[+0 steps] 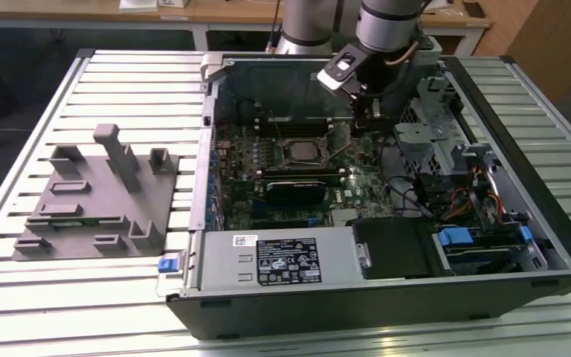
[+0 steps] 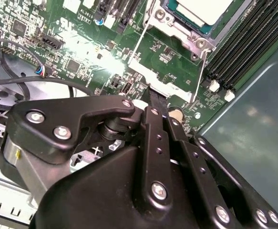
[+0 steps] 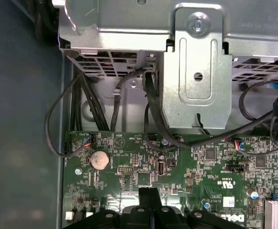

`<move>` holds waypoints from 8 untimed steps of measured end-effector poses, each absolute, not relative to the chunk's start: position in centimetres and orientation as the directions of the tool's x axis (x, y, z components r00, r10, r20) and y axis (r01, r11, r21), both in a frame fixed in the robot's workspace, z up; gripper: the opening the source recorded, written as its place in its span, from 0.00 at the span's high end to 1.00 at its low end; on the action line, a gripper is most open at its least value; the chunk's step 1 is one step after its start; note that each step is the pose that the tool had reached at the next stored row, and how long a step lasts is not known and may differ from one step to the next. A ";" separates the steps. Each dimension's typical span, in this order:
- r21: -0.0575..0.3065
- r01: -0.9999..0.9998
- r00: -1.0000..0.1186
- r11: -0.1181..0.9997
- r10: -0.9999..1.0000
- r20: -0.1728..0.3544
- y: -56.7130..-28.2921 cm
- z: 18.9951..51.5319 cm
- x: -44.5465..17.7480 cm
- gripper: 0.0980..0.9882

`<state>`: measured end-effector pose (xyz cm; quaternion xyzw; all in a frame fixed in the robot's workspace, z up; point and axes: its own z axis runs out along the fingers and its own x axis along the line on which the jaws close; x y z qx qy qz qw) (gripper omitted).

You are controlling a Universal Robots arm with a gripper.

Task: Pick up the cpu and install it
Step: 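Close the cpu cover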

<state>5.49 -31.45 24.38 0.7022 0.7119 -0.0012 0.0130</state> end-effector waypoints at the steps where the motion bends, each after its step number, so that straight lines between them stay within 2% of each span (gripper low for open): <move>1: 0.016 1.000 -0.014 0.014 1.000 -0.020 -31.5 24.4 5.5 0.99; 8: 0.013 1.000 -0.014 0.014 1.000 -0.020 -31.5 24.5 5.3 0.99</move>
